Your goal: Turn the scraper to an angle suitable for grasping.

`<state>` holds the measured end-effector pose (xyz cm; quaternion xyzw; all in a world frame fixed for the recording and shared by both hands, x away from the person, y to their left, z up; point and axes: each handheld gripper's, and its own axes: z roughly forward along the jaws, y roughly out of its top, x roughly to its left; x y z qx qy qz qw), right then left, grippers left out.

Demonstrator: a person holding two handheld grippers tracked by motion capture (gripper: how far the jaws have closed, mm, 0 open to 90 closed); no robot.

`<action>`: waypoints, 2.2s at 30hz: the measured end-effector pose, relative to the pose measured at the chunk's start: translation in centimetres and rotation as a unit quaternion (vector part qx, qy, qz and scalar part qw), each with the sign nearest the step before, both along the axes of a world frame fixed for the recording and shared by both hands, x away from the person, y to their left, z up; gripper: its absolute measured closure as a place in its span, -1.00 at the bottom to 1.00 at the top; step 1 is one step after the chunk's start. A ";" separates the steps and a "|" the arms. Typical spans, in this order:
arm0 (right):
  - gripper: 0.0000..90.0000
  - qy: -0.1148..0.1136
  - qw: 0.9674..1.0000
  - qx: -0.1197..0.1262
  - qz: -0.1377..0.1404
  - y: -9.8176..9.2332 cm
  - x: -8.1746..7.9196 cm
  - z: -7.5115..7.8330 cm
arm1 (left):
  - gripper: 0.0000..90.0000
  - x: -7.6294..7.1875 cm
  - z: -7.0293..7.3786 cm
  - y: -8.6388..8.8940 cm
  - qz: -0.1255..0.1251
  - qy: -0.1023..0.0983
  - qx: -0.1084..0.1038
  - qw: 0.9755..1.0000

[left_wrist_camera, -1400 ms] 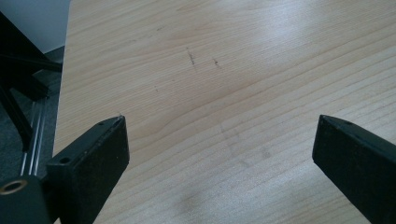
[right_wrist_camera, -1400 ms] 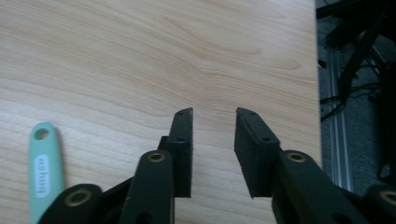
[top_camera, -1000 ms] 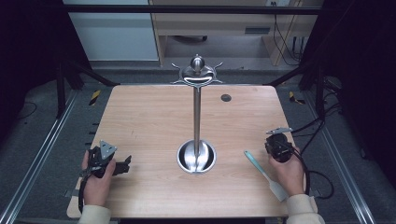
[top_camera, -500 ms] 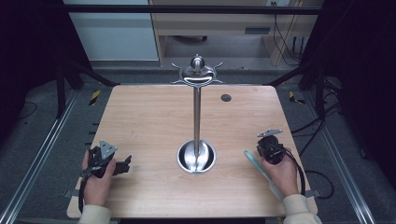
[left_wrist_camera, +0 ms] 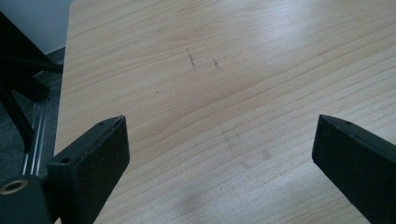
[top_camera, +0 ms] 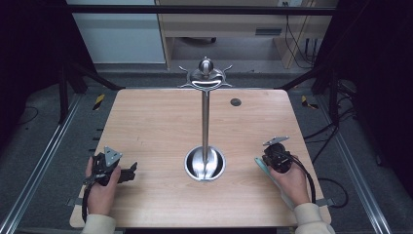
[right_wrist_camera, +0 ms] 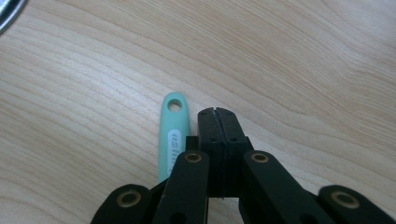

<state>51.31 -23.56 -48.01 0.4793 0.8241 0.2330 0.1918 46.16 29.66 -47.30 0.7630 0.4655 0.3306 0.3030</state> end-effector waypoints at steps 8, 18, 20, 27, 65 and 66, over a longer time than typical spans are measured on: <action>1.00 0.007 1.000 0.003 0.013 0.3 0.0 -0.1 | -0.91 0.0 0.0 0.0 0.000 0.000 0.000 1.000; 1.00 0.027 0.998 0.017 0.053 1.3 -0.5 0.1 | -0.91 0.0 0.0 0.0 -0.001 0.001 0.001 1.000; 1.00 0.029 0.997 0.015 0.065 1.6 -0.7 0.1 | -0.92 0.0 0.0 0.0 -0.002 0.001 0.000 1.000; 1.00 0.042 0.994 0.021 0.102 2.2 -1.2 0.2 | -0.92 0.0 0.0 -0.1 -0.003 0.001 0.001 1.000; 0.79 0.068 0.986 -0.040 0.149 3.2 -1.9 3.5 | -0.92 0.0 -0.3 -0.5 -0.013 0.005 0.014 1.000; 0.74 0.082 0.983 -0.052 0.153 3.4 -1.7 3.6 | -0.92 0.0 -0.4 -0.6 -0.012 0.006 0.018 1.000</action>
